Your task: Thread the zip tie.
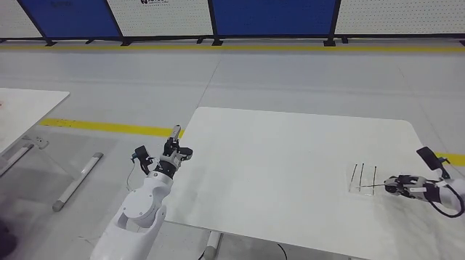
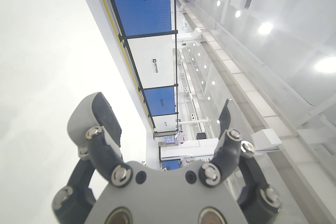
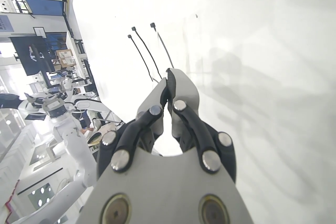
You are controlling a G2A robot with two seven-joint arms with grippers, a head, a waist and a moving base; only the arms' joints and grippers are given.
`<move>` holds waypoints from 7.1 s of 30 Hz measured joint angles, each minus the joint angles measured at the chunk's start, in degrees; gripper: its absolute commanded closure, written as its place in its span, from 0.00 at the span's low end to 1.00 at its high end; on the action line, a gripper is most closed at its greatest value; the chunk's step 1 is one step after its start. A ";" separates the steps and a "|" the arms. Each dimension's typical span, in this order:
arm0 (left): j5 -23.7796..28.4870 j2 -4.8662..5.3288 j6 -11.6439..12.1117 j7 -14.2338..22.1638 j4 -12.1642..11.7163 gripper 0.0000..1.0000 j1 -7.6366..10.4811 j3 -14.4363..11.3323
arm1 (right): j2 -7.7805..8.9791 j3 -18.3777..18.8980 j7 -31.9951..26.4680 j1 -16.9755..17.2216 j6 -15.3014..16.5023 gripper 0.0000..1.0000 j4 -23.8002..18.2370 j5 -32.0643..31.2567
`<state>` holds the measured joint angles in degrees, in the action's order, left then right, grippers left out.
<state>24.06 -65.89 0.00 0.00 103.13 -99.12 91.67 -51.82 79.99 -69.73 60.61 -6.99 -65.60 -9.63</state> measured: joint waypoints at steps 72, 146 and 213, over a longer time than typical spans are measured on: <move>-9.86 -0.35 -2.92 10.01 2.54 0.00 1.03 -10.90 | -3.72 -8.23 13.51 11.50 21.38 1.00 -20.82 32.57; -9.87 -4.87 5.05 -0.36 -0.54 0.00 12.16 -33.08 | -10.14 -22.74 42.30 12.60 24.28 1.00 -24.45 24.26; -16.75 -4.84 6.95 2.10 -1.70 1.00 10.96 -31.10 | -10.46 -21.79 42.61 13.52 23.13 0.00 -24.99 23.26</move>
<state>7.32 -70.73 6.95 2.10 101.44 -88.16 60.58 -62.28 58.19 -27.13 74.13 16.15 -90.58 13.63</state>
